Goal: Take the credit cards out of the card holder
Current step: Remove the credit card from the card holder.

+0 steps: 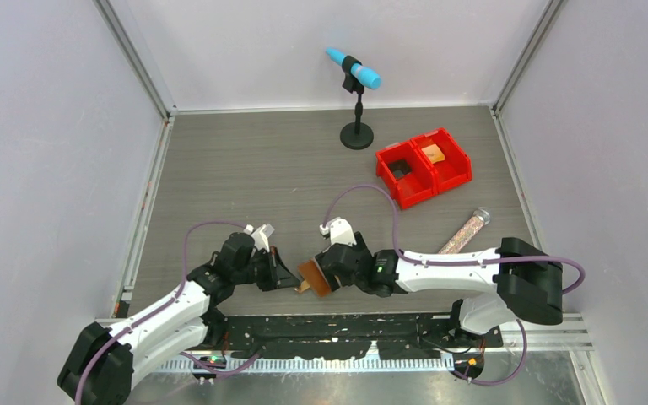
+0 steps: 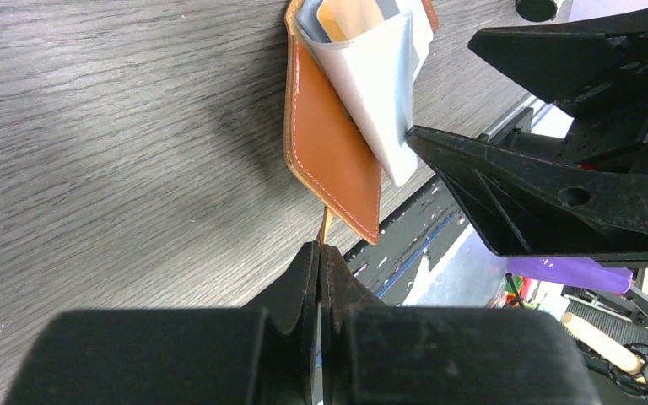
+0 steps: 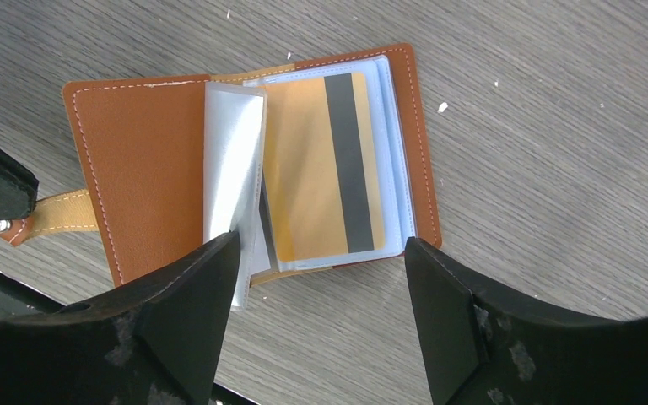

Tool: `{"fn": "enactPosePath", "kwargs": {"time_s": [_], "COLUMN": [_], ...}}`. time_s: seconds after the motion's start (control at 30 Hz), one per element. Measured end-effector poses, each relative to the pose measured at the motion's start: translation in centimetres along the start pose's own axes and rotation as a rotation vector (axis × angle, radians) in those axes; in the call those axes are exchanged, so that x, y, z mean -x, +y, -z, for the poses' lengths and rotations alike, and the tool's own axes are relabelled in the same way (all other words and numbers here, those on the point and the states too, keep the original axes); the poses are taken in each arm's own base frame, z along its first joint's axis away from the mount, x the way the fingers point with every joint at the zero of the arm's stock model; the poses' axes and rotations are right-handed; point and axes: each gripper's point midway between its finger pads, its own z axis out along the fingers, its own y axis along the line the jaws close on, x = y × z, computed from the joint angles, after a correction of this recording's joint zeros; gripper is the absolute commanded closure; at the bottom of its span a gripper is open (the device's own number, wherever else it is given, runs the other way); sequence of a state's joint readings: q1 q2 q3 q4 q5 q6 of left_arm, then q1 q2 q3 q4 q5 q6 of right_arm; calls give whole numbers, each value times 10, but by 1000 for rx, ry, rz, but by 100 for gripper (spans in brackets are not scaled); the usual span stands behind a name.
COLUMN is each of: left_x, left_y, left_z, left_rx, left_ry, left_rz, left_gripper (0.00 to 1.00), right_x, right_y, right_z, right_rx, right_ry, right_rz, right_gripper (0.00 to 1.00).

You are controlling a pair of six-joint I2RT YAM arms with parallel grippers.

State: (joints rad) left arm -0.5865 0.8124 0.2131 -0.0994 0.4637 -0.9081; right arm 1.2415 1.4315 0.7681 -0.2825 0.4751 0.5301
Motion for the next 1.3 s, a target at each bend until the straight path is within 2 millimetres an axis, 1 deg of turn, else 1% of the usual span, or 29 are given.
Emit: {"fn": "enactPosePath", "kwargs": {"time_s": [0.07, 0.2, 0.3, 0.43, 0.5, 0.53, 0.57, 0.6, 0.63, 0.67, 0.7, 0.73, 0.77, 0.8, 0.83, 0.9, 1.03, 1.1, 1.2, 1.3], "left_x": [0, 0, 0, 2, 5, 8, 12, 17, 21, 26, 31, 34, 38, 42, 45, 52, 64, 65, 59, 51], "left_y": [0, 0, 2, 12, 16, 17, 18, 19, 21, 22, 24, 24, 24, 24, 22, 16, -3, -17, -37, -48], "left_z": [0, 0, 0, -1, -1, -1, -1, 0, 0, 1, 2, 2, 4, 6, 8, 11, 20, 22, 19, 11], "left_rx": [0, 1, 9, 62, 89, 103, 114, 127, 140, 153, 167, 175, 187, 196, 205, 211, 175, 144, 92, 59], "left_ry": [1, 1, -4, -6, -5, -8, -12, -21, -30, -37, -42, -46, -51, -57, -64, -78, -117, -123, -108, -81], "left_rz": [0, -1, -6, -18, -21, -25, -26, -29, -30, -31, -34, -33, -41, -47, -56, -72, -110, -132, -154, -152], "left_gripper": [100, 100, 100, 100, 100, 100, 98, 91, 83, 70, 63, 58, 56, 55, 55, 55, 56, 56, 57, 57], "right_x": [3, 7, 6, 6, 12, 16, 22, 26, 31, 35, 40, 42, 43, 43, 42, 40, 32, 27, 27, 25], "right_y": [0, 1, 1, 11, 19, 22, 25, 28, 31, 31, 30, 29, 27, 25, 21, 13, 0, -6, -12, -17], "right_z": [1, 3, 3, 6, 13, 16, 21, 25, 29, 32, 34, 35, 35, 34, 33, 30, 21, 17, 13, 6], "right_rx": [-3, -5, 0, 56, 110, 135, 168, 200, 233, 254, 271, 279, 284, 285, 283, 274, 261, 259, 262, 267], "right_ry": [-1, -4, 1, 12, -3, -15, -31, -44, -55, -65, -75, -79, -81, -81, -77, -68, -41, -28, -29, -26], "right_rz": [3, 7, 15, 22, 7, -3, -21, -35, -52, -70, -90, -101, -112, -121, -131, -152, -193, -214, -243, -273], "right_gripper": [16, 16, 16, 21, 25, 30, 36, 38, 42, 43, 47, 49, 53, 54, 58, 60, 62, 63, 65, 67]}}
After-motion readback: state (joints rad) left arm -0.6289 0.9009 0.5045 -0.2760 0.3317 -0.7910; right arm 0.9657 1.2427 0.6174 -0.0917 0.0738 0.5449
